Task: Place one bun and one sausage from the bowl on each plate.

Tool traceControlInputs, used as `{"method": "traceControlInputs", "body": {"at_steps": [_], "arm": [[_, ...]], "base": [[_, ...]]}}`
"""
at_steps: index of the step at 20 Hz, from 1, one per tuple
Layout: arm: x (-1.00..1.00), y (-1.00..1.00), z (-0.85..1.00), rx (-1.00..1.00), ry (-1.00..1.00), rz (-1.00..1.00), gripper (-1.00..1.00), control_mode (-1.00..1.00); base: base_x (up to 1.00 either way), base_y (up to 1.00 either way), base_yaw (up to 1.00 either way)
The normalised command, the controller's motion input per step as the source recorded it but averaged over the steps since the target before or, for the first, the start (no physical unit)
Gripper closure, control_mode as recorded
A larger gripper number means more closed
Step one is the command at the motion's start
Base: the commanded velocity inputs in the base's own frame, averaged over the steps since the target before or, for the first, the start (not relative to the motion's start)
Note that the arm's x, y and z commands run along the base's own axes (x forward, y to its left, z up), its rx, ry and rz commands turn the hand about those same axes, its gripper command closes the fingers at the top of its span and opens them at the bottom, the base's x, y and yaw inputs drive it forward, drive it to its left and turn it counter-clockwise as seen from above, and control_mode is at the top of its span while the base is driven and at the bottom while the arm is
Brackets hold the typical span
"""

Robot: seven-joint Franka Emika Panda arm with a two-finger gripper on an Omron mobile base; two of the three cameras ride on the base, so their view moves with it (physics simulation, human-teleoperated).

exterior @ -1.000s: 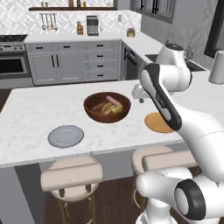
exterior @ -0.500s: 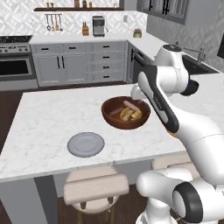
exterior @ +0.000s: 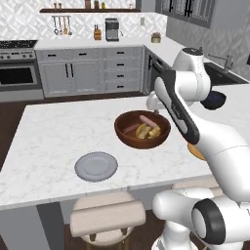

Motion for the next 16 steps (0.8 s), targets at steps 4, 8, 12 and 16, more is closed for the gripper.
{"method": "traceControlInputs", "body": {"at_steps": [4,8,12,16], "arm": [[0.62,-0.06,-0.15,0.0,0.1,-0.17,-1.0,-1.0],[1.0,-0.5,-0.44,0.01,0.33,-0.3,-1.0,-1.0],[1.0,-0.44,-0.52,0.01,0.37,-0.3,-1.0,-1.0],[1.0,-0.02,-0.8,-0.02,0.34,-0.19,-1.0,-1.0]], "base": [[0.14,0.0,-0.03],[0.0,0.0,0.0],[0.0,0.0,0.0],[0.0,0.0,0.0]]}}
